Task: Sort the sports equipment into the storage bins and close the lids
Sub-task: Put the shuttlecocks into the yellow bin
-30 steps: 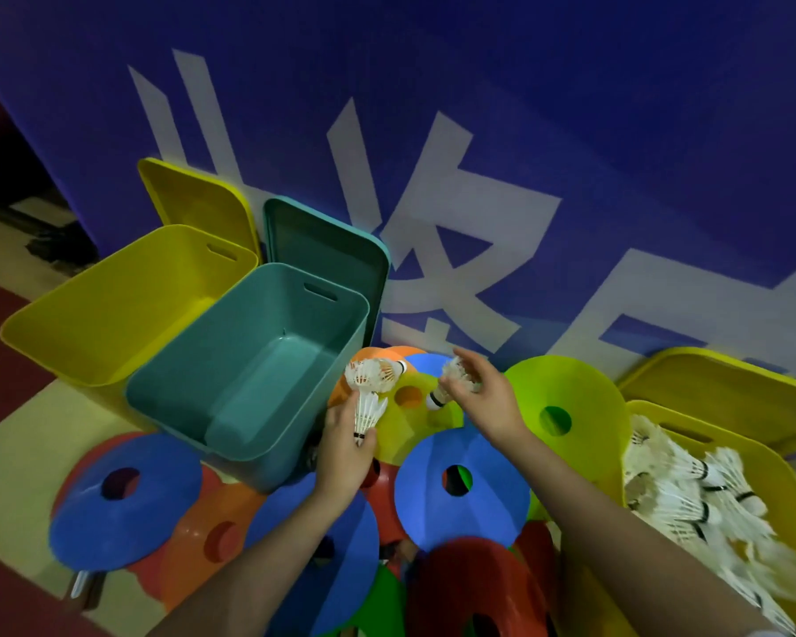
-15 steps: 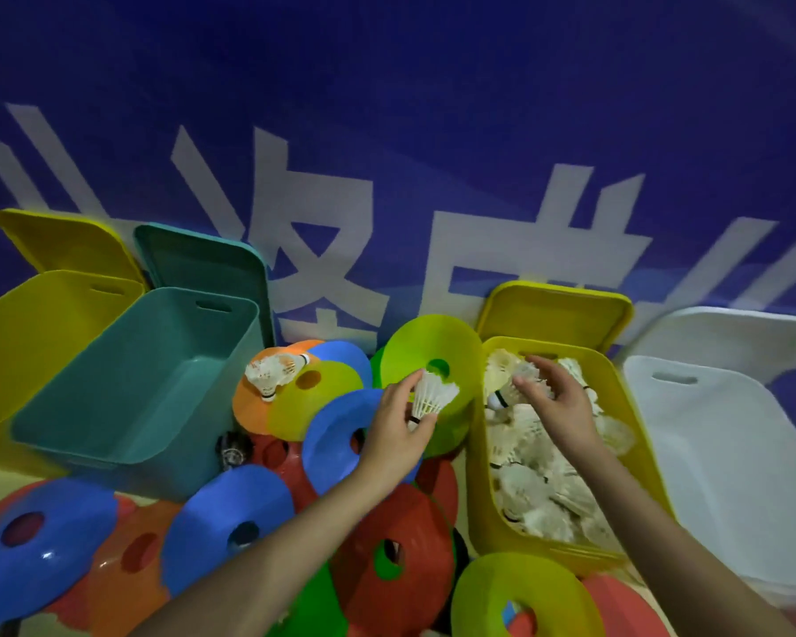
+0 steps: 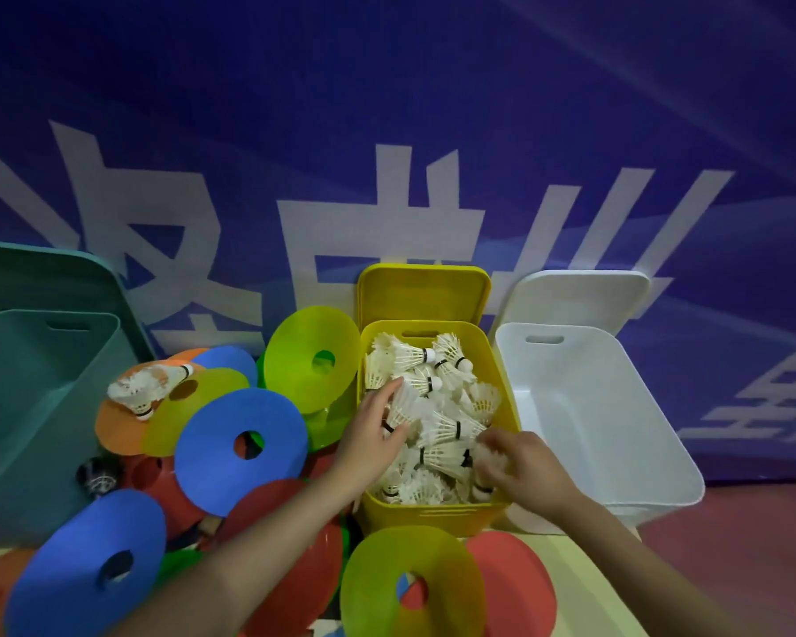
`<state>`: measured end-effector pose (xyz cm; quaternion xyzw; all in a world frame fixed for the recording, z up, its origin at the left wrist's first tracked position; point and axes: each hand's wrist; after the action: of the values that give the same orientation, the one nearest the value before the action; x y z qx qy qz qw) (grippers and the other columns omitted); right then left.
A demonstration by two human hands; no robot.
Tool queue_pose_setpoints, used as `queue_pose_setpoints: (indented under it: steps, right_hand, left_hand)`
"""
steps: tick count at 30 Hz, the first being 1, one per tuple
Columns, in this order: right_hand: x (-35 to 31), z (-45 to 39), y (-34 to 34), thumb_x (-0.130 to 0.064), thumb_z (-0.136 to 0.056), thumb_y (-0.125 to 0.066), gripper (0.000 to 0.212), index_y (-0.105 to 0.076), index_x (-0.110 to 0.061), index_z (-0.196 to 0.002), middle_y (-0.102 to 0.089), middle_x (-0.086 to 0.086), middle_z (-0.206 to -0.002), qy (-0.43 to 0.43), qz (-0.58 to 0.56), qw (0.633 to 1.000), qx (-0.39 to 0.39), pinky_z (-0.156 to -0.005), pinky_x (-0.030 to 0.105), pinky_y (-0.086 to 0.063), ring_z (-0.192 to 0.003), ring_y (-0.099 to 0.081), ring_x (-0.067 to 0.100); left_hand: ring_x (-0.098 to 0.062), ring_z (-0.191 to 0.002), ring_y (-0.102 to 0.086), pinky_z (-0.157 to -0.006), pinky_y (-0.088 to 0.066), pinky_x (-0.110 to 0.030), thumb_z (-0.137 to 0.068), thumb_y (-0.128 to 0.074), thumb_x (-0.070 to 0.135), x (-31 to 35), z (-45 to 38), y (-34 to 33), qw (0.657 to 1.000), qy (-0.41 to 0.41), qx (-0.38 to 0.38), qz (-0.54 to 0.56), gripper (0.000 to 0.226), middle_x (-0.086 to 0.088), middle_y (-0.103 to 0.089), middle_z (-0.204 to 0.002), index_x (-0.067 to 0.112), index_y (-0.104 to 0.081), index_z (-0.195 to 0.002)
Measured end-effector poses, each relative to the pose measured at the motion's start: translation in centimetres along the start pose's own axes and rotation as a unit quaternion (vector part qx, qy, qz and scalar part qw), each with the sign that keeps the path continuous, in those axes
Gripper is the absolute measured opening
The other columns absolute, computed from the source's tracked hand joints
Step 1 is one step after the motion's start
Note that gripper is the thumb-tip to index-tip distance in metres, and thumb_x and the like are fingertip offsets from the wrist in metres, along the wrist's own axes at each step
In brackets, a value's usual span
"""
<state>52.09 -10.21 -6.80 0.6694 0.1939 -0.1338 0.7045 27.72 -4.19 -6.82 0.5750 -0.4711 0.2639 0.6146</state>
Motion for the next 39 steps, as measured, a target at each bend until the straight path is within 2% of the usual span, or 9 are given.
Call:
queue_pose_setpoints:
  steps: [3, 8, 13, 17, 23, 27, 32, 34, 39]
  right_hand:
    - [0.9, -0.2, -1.8, -0.06, -0.081, -0.035, 0.051, -0.06, -0.029, -0.114, -0.067, -0.009, -0.099, 0.048, 0.078, 0.996, -0.013, -0.105, 0.031, -0.029, -0.099, -0.059, 0.01]
    - [1.5, -1.3, -2.0, -0.058, -0.078, -0.052, 0.065, -0.048, -0.027, -0.135, -0.054, -0.007, -0.134, 0.072, 0.067, 0.995, 0.012, -0.106, 0.032, -0.024, -0.126, -0.046, 0.017]
    - [1.7, -2.5, -1.6, -0.037, -0.084, -0.063, 0.045, -0.059, -0.019, -0.126, -0.058, -0.001, -0.127, 0.065, -0.023, 0.993, 0.1, -0.102, 0.034, -0.04, -0.121, -0.048, 0.018]
    - [1.4, -4.0, -1.6, -0.039, -0.087, -0.06, 0.043, -0.058, -0.02, -0.126, -0.059, -0.001, -0.124, 0.029, -0.036, 0.992, 0.114, -0.1, 0.029, -0.036, -0.121, -0.046, 0.018]
    - [1.2, -4.2, -2.6, -0.041, -0.088, -0.056, 0.042, -0.059, -0.022, -0.125, -0.064, -0.002, -0.117, 0.017, 0.012, 0.992, 0.126, -0.096, 0.032, -0.038, -0.114, -0.053, 0.019]
    - [1.3, -4.1, -2.4, -0.041, -0.088, -0.056, 0.043, -0.057, -0.023, -0.126, -0.064, -0.002, -0.113, -0.004, -0.022, 0.992, 0.125, -0.094, 0.033, -0.04, -0.111, -0.053, 0.019]
    - [0.9, -4.1, -2.4, -0.044, -0.088, -0.049, 0.045, -0.057, -0.021, -0.126, -0.065, -0.001, -0.112, -0.008, -0.011, 0.992, 0.123, -0.093, 0.034, -0.042, -0.11, -0.053, 0.019]
    - [0.7, -4.1, -2.3, -0.042, -0.089, -0.05, 0.043, -0.057, -0.02, -0.125, -0.066, 0.0, -0.112, -0.012, 0.001, 0.992, 0.122, -0.093, 0.035, -0.042, -0.11, -0.054, 0.02]
    - [0.1, -4.0, -2.1, -0.043, -0.088, -0.047, 0.046, -0.057, -0.021, -0.126, -0.065, -0.001, -0.112, -0.025, 0.031, 0.993, 0.114, -0.094, 0.035, -0.042, -0.111, -0.054, 0.02]
  left_hand:
    - [0.0, -0.131, -0.031, -0.108, -0.033, -0.025, -0.091, -0.059, 0.016, 0.0, -0.3, -0.8, 1.0, 0.006, -0.002, -0.012, 0.061, 0.017, -0.034, -0.139, 0.032, -0.032, -0.143]
    - [-0.007, -0.133, -0.035, -0.109, -0.037, -0.035, -0.091, -0.059, 0.017, -0.3, -0.9, -1.0, 0.999, 0.017, 0.009, -0.029, 0.062, 0.01, -0.034, -0.145, 0.032, -0.032, -0.144]
    - [-0.008, -0.129, -0.04, -0.106, -0.04, -0.035, -0.091, -0.061, 0.022, -0.2, -2.0, -0.2, 0.997, 0.01, 0.01, -0.074, 0.06, 0.007, -0.04, -0.143, 0.029, -0.034, -0.144]
    - [-0.012, -0.125, -0.048, -0.1, -0.043, -0.029, -0.091, -0.061, 0.026, -0.9, -2.8, 0.1, 0.984, 0.011, -0.042, -0.174, 0.059, 0.002, -0.047, -0.142, 0.021, -0.036, -0.144]
    - [-0.02, -0.105, -0.052, -0.081, -0.041, -0.029, -0.092, -0.057, 0.032, -0.1, -3.8, -0.6, 0.947, -0.004, -0.085, -0.308, 0.064, -0.004, -0.057, -0.112, 0.02, -0.028, -0.148]
    - [-0.014, -0.078, -0.052, -0.063, -0.042, -0.029, -0.09, -0.059, 0.034, 1.0, -3.4, -2.2, 0.939, -0.018, -0.121, -0.323, 0.09, 0.003, -0.054, -0.081, 0.029, 0.006, -0.151]
    - [-0.016, -0.115, -0.045, -0.094, -0.041, -0.033, -0.095, -0.04, 0.052, -0.3, -3.3, -2.5, 0.941, -0.05, -0.053, -0.33, 0.054, 0.002, -0.054, -0.118, 0.029, -0.038, -0.143]
    - [-0.016, -0.117, -0.046, -0.098, -0.039, -0.033, -0.096, -0.045, 0.045, -0.8, -3.9, -2.5, 0.957, -0.045, -0.02, -0.285, 0.044, 0.002, -0.055, -0.121, 0.025, -0.052, -0.134]
    - [-0.018, -0.11, -0.054, -0.096, -0.039, -0.034, -0.093, -0.054, 0.036, -1.6, -5.0, -2.1, 0.962, -0.004, -0.007, -0.274, 0.034, 0.002, -0.063, -0.116, 0.03, -0.058, -0.126]
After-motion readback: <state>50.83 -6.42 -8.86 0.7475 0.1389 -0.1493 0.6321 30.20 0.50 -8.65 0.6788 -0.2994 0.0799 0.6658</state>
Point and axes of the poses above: each hand's wrist, its own z-axis away from the middle knuckle, its own y-axis out of the back of the hand, x = y × z
